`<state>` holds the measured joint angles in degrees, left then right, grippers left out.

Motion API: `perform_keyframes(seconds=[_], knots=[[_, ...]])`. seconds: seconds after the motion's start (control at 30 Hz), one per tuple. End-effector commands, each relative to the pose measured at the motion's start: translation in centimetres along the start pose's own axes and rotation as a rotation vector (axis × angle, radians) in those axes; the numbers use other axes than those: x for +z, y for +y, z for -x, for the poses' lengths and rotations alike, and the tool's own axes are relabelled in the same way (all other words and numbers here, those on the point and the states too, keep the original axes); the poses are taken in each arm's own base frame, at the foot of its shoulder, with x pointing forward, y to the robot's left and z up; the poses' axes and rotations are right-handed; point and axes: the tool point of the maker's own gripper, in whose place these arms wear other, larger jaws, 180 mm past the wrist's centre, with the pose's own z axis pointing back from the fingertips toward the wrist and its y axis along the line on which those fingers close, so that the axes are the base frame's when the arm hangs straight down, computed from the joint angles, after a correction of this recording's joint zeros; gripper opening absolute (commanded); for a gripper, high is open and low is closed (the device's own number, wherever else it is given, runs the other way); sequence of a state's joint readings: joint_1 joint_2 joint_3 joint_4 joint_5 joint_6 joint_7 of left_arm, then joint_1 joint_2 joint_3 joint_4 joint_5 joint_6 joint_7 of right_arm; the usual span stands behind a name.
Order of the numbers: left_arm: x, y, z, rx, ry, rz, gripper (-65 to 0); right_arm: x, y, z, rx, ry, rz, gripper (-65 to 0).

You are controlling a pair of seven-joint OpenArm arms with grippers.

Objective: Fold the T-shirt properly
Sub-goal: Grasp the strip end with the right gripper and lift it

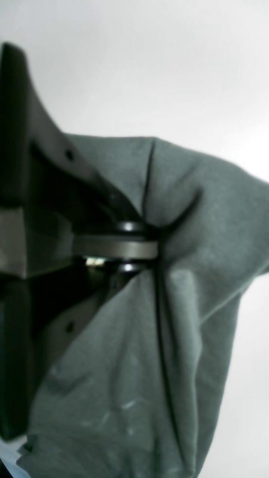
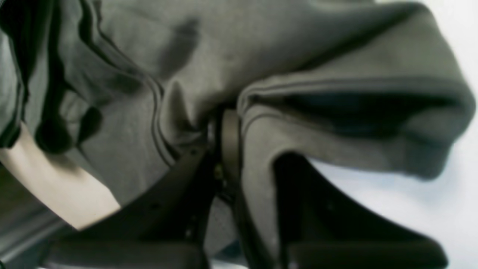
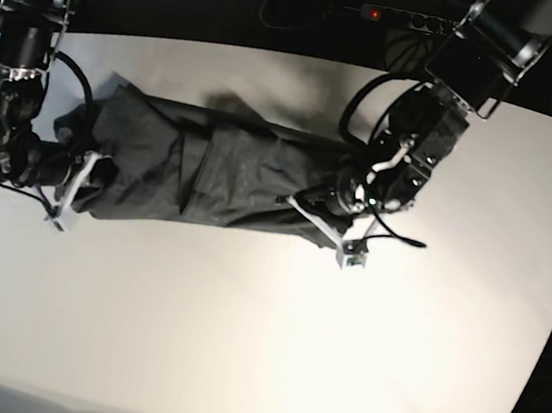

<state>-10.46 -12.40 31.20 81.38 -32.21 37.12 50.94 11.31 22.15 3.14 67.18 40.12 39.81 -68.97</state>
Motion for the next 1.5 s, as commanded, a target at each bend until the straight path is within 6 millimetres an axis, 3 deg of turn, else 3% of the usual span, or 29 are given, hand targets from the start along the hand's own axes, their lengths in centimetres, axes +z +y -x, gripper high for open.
perform_keyframes(seconds=[0.0, 0.13, 0.4, 0.67, 0.97, 1.2, 1.47], knots=[[-0.6, 2.9, 3.0, 0.025, 0.103, -0.095, -61.9, 0.8, -0.6, -1.3, 0.034, -0.016, 0.025, -64.4], [-0.6, 2.8, 3.0, 0.026, 0.104, -0.094, -61.9, 0.3, -1.1, -0.1, 0.094, 0.068, 0.082, -64.4], [-0.6, 2.8, 3.0, 0.026, 0.103, -0.093, -61.9, 0.2, -4.1, 3.3, 0.213, 0.309, 0.307, -64.4], [-0.6, 2.7, 2.9, 0.029, 0.104, -0.09, -61.9, -0.4, -4.3, 4.7, 0.352, 0.53, 0.522, -64.4], [-0.6, 2.6, 2.6, 0.029, 0.096, -0.088, -61.9, 1.5, -2.3, 2.3, 0.489, 0.618, 0.771, -64.4], [-0.6, 2.6, 2.5, 0.029, 0.094, -0.088, -61.9, 1.3, -1.1, 1.9, 0.531, 0.659, 0.819, -64.4], [0.2, 1.6, 2.3, 0.02, 0.077, -0.054, -61.9, 1.4, -0.1, -0.3, 0.668, 0.671, 0.879, -64.4]])
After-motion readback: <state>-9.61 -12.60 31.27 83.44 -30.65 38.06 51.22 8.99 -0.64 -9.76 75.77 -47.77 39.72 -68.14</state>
